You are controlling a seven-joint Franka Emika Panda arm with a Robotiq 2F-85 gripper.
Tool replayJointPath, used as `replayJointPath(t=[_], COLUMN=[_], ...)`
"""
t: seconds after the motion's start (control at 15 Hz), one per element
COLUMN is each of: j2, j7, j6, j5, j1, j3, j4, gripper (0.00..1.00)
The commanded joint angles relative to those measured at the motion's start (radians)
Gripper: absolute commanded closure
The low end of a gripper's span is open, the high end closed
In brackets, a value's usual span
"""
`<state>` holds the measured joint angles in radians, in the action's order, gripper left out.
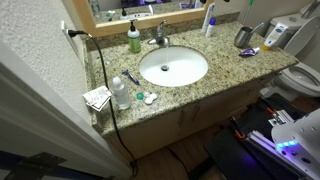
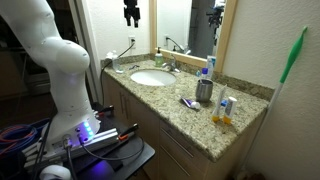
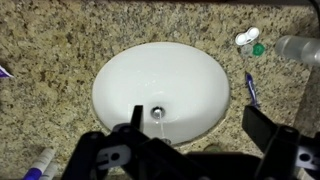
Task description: Close the tap
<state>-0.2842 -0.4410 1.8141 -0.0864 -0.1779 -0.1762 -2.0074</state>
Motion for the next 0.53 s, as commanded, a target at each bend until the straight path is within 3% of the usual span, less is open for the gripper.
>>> replayJointPath(t=[0.0,0.2,0.33,0.47], j2=[0.002,0.003,0.096,0.19], j7=[-0.031,-0.04,-0.085,-0.115], j6=[-0.01,-0.022,-0.084,-0.039], j5=[-0.004,-0.005,0.039,0.033], j1=[0.025,0.028,0.042,0.052], j3=[-0.019,-0.02,-0.033,-0.022], j4=[0.022,0.052,0.091,0.102], gripper=[0.0,0.0,0.0,0.0])
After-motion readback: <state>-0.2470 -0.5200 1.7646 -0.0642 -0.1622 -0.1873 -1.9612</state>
